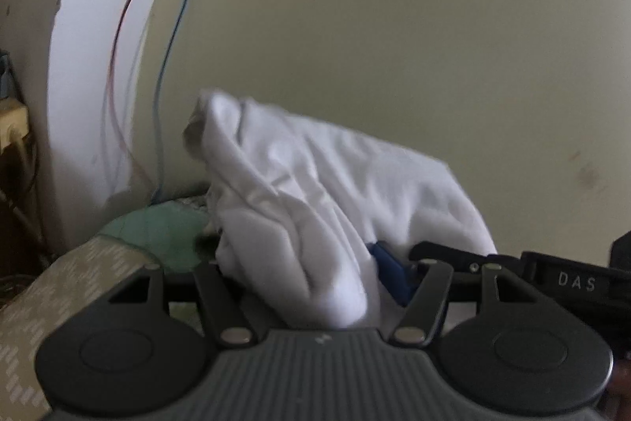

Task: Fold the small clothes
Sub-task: 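Carry the folded T-shirt with both grippers onto the black folded garment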

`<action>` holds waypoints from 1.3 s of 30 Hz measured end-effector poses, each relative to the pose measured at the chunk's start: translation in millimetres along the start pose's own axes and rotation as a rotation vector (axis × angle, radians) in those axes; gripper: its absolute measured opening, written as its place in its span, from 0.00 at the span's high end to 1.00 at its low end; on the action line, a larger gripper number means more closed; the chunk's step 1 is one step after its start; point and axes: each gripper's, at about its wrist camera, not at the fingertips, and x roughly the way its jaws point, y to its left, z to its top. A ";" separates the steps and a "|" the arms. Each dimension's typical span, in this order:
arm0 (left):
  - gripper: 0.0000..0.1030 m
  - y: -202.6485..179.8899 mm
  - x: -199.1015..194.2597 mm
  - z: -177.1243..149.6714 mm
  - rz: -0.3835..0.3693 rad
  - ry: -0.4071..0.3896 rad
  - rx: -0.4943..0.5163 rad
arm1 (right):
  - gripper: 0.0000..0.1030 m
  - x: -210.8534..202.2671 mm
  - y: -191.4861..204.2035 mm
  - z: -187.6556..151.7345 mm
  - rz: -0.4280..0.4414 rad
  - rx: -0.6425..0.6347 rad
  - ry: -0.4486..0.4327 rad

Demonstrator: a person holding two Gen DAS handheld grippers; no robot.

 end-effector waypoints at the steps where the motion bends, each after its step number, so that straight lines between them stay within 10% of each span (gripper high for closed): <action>1: 0.37 -0.1 0.8 -5.5 0.016 -0.012 0.023 | 0.58 3.3 -5.2 -6.4 0.007 0.010 -0.002; 17: 0.17 -8.7 8.6 0.9 0.147 0.016 0.038 | 0.56 9.7 -6.7 -4.6 -0.028 0.082 0.028; 39: 0.16 -13.7 7.5 6.5 0.173 0.036 0.043 | 0.50 -35.7 -17.3 -10.3 -0.020 0.064 -0.036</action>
